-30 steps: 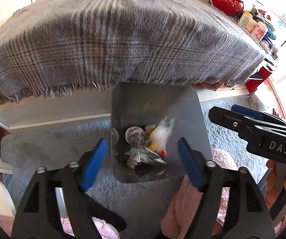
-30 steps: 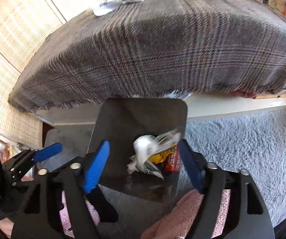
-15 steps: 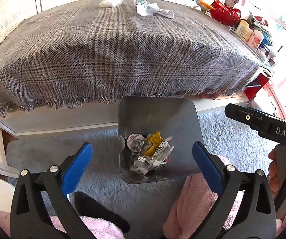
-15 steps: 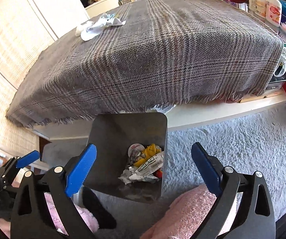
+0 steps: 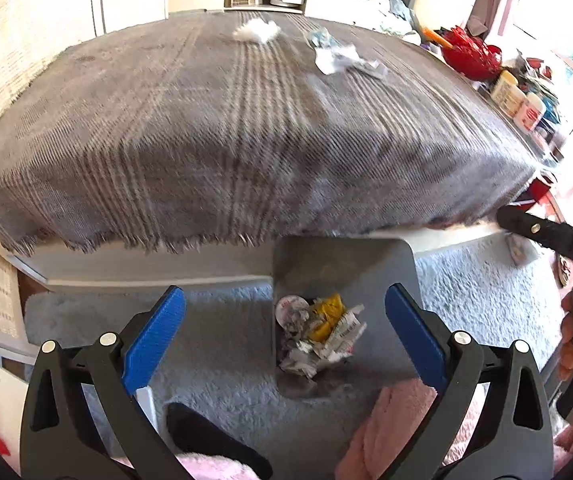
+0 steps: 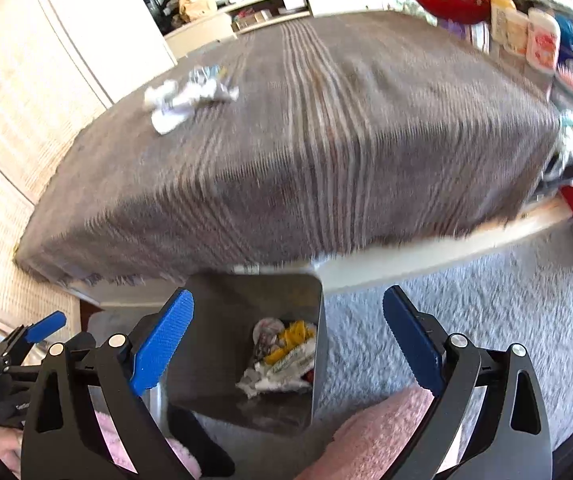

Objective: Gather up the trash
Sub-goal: 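Grasp the white tube with the right tool while the left tool grasps white paper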

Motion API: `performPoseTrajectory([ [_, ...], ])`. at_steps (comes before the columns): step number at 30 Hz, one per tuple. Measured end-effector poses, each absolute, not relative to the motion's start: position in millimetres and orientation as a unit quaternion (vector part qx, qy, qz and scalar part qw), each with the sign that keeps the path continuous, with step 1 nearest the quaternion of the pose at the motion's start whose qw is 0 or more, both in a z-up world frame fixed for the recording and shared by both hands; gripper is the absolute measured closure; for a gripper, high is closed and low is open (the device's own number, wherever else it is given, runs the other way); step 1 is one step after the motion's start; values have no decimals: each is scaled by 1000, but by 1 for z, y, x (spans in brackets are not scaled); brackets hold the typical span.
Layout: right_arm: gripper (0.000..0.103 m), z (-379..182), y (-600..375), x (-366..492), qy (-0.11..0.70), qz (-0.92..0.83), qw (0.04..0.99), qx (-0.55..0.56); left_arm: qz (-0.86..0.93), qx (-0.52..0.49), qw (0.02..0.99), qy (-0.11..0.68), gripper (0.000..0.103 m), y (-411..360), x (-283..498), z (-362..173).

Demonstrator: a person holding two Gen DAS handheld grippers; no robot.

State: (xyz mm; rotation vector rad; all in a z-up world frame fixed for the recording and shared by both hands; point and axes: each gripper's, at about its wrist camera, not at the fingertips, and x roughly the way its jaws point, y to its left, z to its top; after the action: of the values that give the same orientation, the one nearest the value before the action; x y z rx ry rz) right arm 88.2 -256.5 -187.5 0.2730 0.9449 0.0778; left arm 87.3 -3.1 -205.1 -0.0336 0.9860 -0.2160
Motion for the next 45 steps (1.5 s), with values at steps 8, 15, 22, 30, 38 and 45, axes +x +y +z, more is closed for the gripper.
performPoseTrajectory([
  [8,7,-154,-260,138,425,36,897,115,-95,5,886,453,8,-5,133,-181],
  [15,7,-139,-259,197,427,31,897,110,-103,0,896,431,8,-18,181,-154],
  [22,7,-128,-249,243,421,40,899,115,-111,-7,897,427,8,-32,225,-149],
  [30,18,-137,-241,293,438,42,890,119,-137,1,894,426,11,-53,264,-157],
  [38,25,-150,-230,317,450,49,885,113,-167,13,889,427,35,-67,285,-170],
  [45,25,-162,-228,326,461,43,881,102,-185,-2,885,427,42,-74,299,-180],
])
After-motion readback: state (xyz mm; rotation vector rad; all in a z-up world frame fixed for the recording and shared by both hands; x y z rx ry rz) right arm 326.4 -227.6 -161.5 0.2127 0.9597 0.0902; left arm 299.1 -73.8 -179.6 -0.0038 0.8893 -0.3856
